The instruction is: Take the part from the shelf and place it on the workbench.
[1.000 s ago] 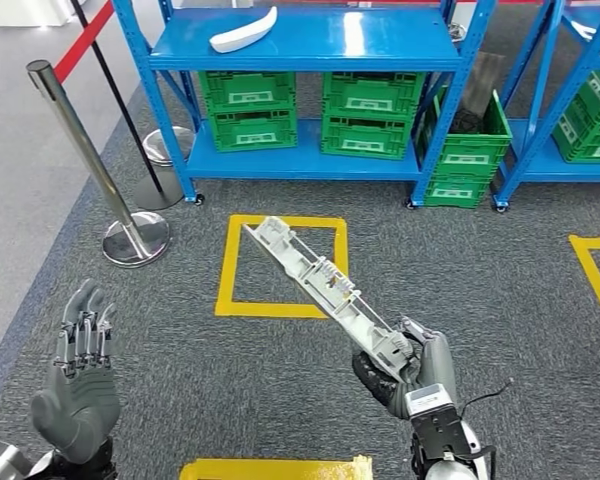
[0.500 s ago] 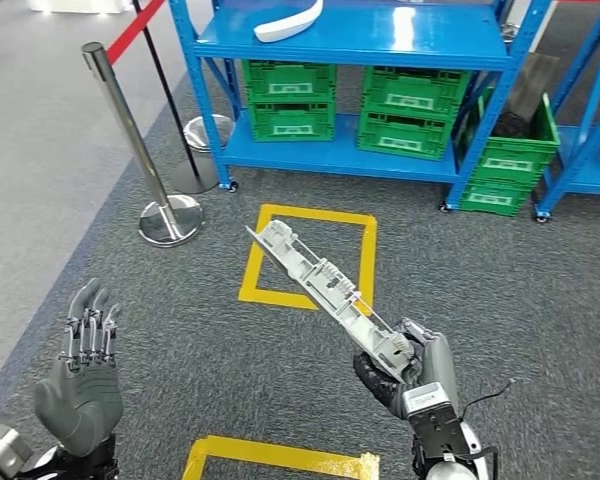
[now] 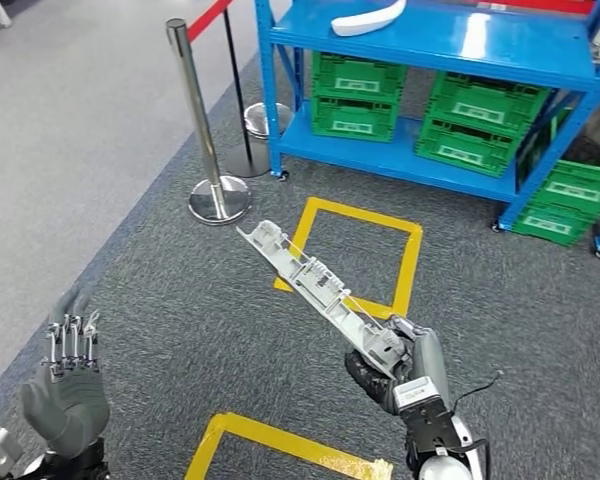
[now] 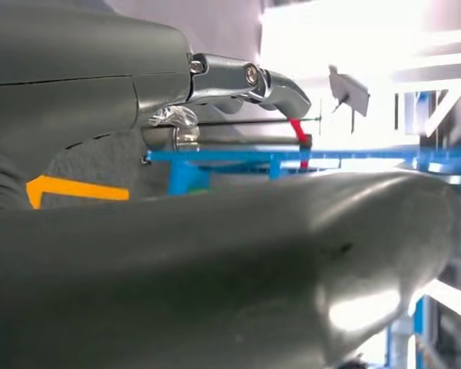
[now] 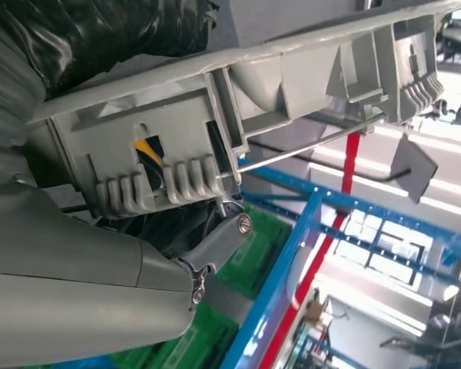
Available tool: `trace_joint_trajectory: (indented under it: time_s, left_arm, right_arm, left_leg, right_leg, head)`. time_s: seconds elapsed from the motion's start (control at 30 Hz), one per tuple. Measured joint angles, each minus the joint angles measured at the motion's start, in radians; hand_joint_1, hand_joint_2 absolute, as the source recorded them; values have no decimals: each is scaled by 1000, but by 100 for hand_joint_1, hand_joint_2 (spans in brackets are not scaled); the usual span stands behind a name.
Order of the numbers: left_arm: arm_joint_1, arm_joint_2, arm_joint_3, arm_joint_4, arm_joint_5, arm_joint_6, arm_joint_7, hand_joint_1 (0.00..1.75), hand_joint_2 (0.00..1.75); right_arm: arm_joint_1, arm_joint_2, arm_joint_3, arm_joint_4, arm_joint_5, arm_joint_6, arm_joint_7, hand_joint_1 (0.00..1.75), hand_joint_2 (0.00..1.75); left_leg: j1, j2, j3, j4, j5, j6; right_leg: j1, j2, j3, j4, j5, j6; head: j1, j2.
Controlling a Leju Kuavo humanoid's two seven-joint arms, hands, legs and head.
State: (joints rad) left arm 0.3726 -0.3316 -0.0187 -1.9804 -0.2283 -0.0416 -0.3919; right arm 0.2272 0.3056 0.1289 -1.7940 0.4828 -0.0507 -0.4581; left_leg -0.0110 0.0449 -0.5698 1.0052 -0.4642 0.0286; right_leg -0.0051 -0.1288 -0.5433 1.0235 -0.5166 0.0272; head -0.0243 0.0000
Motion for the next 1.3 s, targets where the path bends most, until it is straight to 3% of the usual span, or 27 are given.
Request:
trace_joint_trajectory:
  time_s: [0.03, 0.1, 0.17, 0.2, 0.23, 0.27, 0.33, 0.4, 0.47, 0.5, 0.57, 0.6, 0.67, 0.7, 0.73, 0.77, 0.8, 0.87, 0.93, 0.97, 1.0, 1.07, 1.13, 1.2, 1.23, 1.3]
  left_arm:
    - [0, 0, 1, 0, 8, 7, 7, 0, 0]
    - [0, -1, 3, -1, 27, 16, 16, 0, 0]
    - [0, -1, 8, -1, 39, 18, 18, 0, 0]
    - [1, -1, 10, -1, 42, 18, 18, 0, 0]
    - [1, -1, 11, -1, 44, 18, 18, 0, 0]
    - [1, -1, 12, -1, 45, 19, 18, 0, 0]
    - [1, -2, 13, -1, 48, 21, 18, 0, 0]
    - [1, -2, 13, -1, 54, 30, 19, 0, 0]
    - [3, -2, 14, -3, 76, 45, 21, 0, 0]
    - [4, -2, 15, -5, 94, 46, 23, 0, 0]
    - [4, -2, 18, -9, 136, 14, 25, 0, 0]
    - [5, -2, 20, -10, 152, -9, 22, 0, 0]
    - [6, -2, 21, -10, 163, -36, 10, 0, 0]
    - [6, -2, 22, -10, 157, -33, 10, 0, 0]
    - [7, -2, 24, -10, 150, -27, 17, 0, 0]
    - [7, -2, 25, -10, 144, -21, 28, 0, 0]
    - [7, -2, 27, -11, 141, -15, 39, 0, 0]
    - [7, -2, 28, -12, 127, 1, 48, 0, 0]
    - [8, -3, 30, -13, 94, 30, 54, 0, 0]
    - [9, -3, 31, -14, 76, 44, 58, 0, 0]
    - [11, -4, 33, -16, 62, 56, 62, 0, 0]
    - [12, -6, 35, -21, 39, 74, 65, 0, 0]
    - [12, -8, 36, -25, 20, 88, 65, 0, 0]
    - [13, -8, 36, -25, 9, 96, 65, 0, 0]
    - [13, -8, 37, -25, 7, 98, 65, 0, 0]
    - [13, -8, 37, -25, 3, 103, 64, 0, 0]
  right_arm:
    - [0, 0, 1, -1, 0, 2, 1, 175, 175]
    - [0, 0, 2, -2, 0, 5, 3, 175, 175]
    - [0, 0, 2, -2, 0, 5, 6, 175, 175]
    - [0, 0, 2, -1, 0, 6, 7, 175, 175]
    - [0, 0, 2, -1, 0, 6, 7, 175, 175]
    - [0, 0, 2, -1, 0, 6, 8, 175, 175]
    - [0, 0, 2, -2, 0, 6, 8, 175, 175]
    - [0, 0, 2, -2, 0, 6, 8, 175, 175]
    - [0, 0, 2, -2, 2, 7, 10, 175, 175]
    - [0, 0, 3, -2, 3, 7, 11, 175, 175]
    - [-1, 0, 4, -2, 4, 9, 13, 175, 175]
    - [0, 0, 4, -2, 4, 10, 14, 175, 175]
    - [0, 0, 4, -2, 3, 11, 14, 175, 175]
    - [0, 0, 4, -2, 2, 12, 15, 175, 175]
    - [-1, 0, 4, -2, 2, 12, 15, 175, 175]
    - [-1, 0, 4, -2, 2, 12, 15, 175, 175]
    - [-1, 0, 4, -2, 2, 11, 15, 175, 175]
    - [-1, 0, 4, -2, 2, 9, 15, 175, 175]
    - [0, 0, 4, -2, 2, 6, 15, 175, 175]
    - [-1, 0, 4, -3, 2, 5, 16, 175, 175]
    - [-1, 0, 4, -5, 2, 5, 17, 175, 175]
    - [0, 0, 4, -10, 2, 4, 18, 175, 175]
    - [1, 0, 4, -13, 3, 3, 18, 175, 175]
    - [1, 0, 3, -13, 3, 3, 20, 175, 175]
    - [1, 0, 2, -13, 3, 3, 21, 175, 175]
    - [1, 0, 2, -14, 3, 2, 21, 175, 175]
  left_leg:
    - [3, -12, 0, -6, 6, 6]
    - [7, -34, 0, -11, 13, 14]
    - [7, -61, -4, -10, 16, 17]
    - [7, -76, -5, -9, 16, 17]
    - [7, -92, -5, -7, 17, 17]
    - [8, -107, -5, -4, 16, 15]
    - [9, -136, -10, 8, 13, 8]
    - [11, -160, -24, 18, 14, -5]
    - [15, -181, -38, 20, 21, -19]
    - [14, -174, -43, 24, 19, -24]
    - [11, -121, -69, 76, -12, -35]
    - [11, -87, -95, 133, -41, -41]
    - [16, -59, -154, 261, -95, -49]
    - [18, -56, -169, 295, -102, -50]
    - [18, -54, -165, 291, -89, -49]
    - [18, -50, -143, 249, -62, -47]
    - [16, -36, -106, 181, -28, -40]
    - [3, 9, -43, 60, 8, -24]
    - [-7, 26, -29, 22, 7, -11]
    - [-7, 14, -31, 19, 9, -6]
    - [-5, 3, -30, 14, 12, -2]
    - [1, -20, -25, 2, 19, 9]
    - [5, -43, -22, -2, 22, 17]
    - [4, -70, -23, -1, 21, 19]
    - [5, -85, -22, 1, 21, 19]
    - [8, -116, -22, 8, 18, 15]
  right_leg:
    - [-2, 26, -9, 21, -17, 4]
    - [-6, 95, -56, 125, -74, 10]
    - [-6, 123, -116, 250, -119, 13]
    - [-7, 126, -130, 275, -117, 14]
    - [-7, 128, -124, 258, -95, 14]
    - [-8, 135, -100, 205, -58, 14]
    - [-15, 179, -40, 73, 0, 13]
    - [-18, 214, -9, 12, 8, 9]
    - [-17, 201, -6, 8, 7, 0]
    - [-18, 189, -6, 5, 9, -5]
    - [-21, 159, -3, -1, 12, -16]
    - [-19, 143, -2, -1, 11, -20]
    - [-15, 110, -1, -1, 9, -25]
    - [-15, 94, -1, -1, 7, -25]
    - [-14, 79, 0, -1, 6, -25]
    - [-13, 65, 2, -1, 4, -24]
    - [-12, 52, 5, -1, 2, -23]
    - [-6, 29, 9, -1, -2, -16]
    - [-2, 8, 11, -2, -5, -7]
    - [-2, -3, 13, -3, -6, -2]
    - [-3, 0, 14, -2, -11, 4]
    - [-6, 50, -3, 39, -40, 12]
    - [-9, 112, -57, 153, -97, 15]
    - [-9, 126, -115, 260, -130, 18]
    - [-10, 127, -124, 271, -120, 20]
    - [-14, 137, -91, 183, -50, 24]
  head:
    - [2, 0]
    - [9, 0]
    - [12, 0]
    - [12, 0]
    - [12, 0]
    - [12, 0]
    - [13, 0]
    - [13, 0]
    - [13, 0]
    - [12, 0]
    - [2, 0]
    - [-4, 0]
    - [-10, 0]
    - [-10, 0]
    - [-11, 0]
    - [-11, 0]
    - [-12, 0]
    - [-12, 0]
    - [-12, 0]
    - [-12, 0]
    - [-12, 0]
    - [-9, 0]
    - [-2, 0]
    - [2, 0]
    - [2, 0]
    - [2, 0]
